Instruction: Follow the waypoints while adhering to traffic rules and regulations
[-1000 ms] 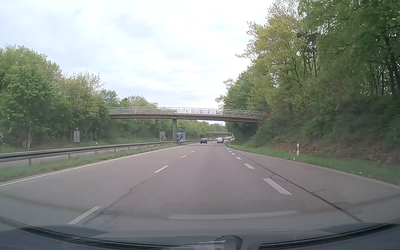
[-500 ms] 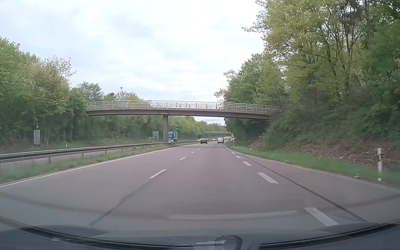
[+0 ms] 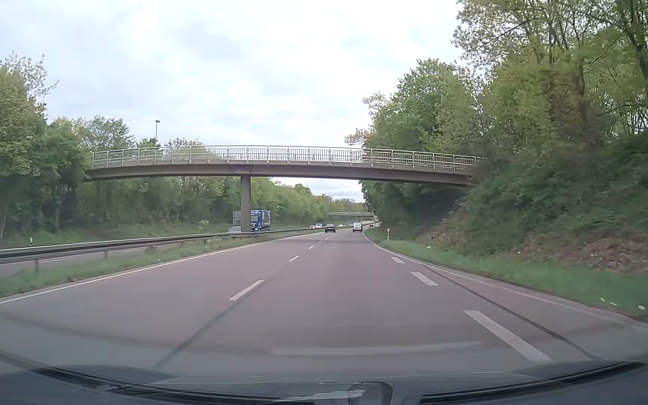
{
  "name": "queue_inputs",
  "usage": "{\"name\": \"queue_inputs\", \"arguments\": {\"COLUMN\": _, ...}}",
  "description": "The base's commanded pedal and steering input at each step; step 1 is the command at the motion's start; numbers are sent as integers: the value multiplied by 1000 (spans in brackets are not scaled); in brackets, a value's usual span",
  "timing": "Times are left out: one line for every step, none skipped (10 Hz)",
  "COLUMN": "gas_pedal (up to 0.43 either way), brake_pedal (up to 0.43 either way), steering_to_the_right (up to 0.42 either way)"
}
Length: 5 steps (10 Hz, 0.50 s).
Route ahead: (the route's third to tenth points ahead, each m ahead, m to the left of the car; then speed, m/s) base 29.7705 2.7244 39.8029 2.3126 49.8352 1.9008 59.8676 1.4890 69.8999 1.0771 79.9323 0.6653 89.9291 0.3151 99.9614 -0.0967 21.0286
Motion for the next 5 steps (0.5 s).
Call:
{"name": "queue_inputs", "arguments": {"gas_pedal": 110, "brake_pedal": 0, "steering_to_the_right": 4}}
{"name": "queue_inputs", "arguments": {"gas_pedal": 110, "brake_pedal": 0, "steering_to_the_right": 4}}
{"name": "queue_inputs", "arguments": {"gas_pedal": 110, "brake_pedal": 0, "steering_to_the_right": 5}}
{"name": "queue_inputs", "arguments": {"gas_pedal": 110, "brake_pedal": 0, "steering_to_the_right": 5}}
{"name": "queue_inputs", "arguments": {"gas_pedal": 110, "brake_pedal": 0, "steering_to_the_right": 5}}
